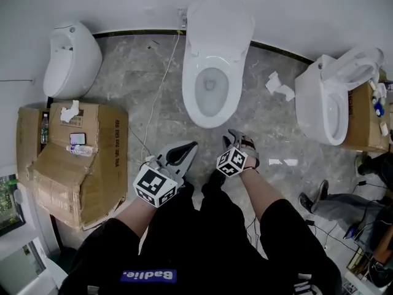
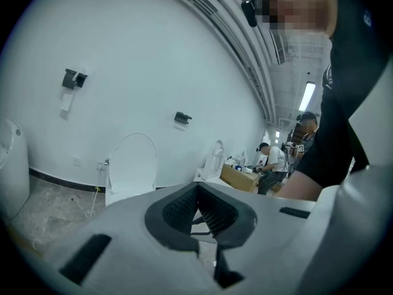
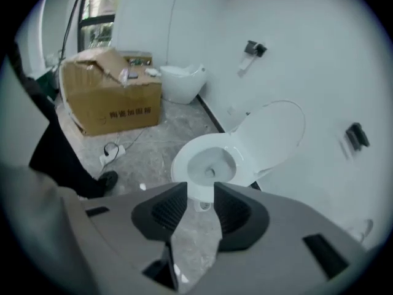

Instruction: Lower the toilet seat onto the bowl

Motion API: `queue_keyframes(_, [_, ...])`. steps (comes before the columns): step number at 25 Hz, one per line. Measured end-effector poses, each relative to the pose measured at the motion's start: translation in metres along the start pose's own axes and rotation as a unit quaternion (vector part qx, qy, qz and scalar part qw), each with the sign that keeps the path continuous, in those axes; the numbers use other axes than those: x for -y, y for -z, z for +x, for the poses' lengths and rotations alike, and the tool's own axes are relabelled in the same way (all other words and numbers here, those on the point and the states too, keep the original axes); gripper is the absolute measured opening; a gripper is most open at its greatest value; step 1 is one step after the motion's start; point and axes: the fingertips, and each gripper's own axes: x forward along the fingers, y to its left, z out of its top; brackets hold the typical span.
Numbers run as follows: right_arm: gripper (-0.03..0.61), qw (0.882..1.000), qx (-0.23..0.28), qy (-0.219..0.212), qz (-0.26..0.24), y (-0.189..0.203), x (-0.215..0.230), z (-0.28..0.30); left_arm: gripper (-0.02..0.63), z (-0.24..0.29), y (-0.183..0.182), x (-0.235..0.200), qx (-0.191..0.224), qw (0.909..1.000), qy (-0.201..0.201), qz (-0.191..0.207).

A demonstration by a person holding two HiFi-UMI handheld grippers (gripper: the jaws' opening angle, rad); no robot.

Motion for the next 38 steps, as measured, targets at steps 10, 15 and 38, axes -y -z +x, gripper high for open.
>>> queue_keyframes(10, [0.105, 0.956, 0.219, -0.001, 0.196, -0.121, 0.056, -0.231, 0.011, -0.045, -0.067, 0.044, 0.009, 0.9989, 0.009, 0.044])
queue_keyframes(15, [0.068, 0.906, 0.325, -0.019, 0.272, -0.162, 0.078, -0.314, 0.011, -0.055, -0.107, 0.072, 0.039, 0.9964, 0.028, 0.070])
queue_keyframes(38, [0.028, 0.841, 0.414, -0.021, 0.349, -0.161, 0.070, -0.399, 0.011, -0.054, -0.131, 0.144, 0.058, 0.9901, 0.086, 0.095])
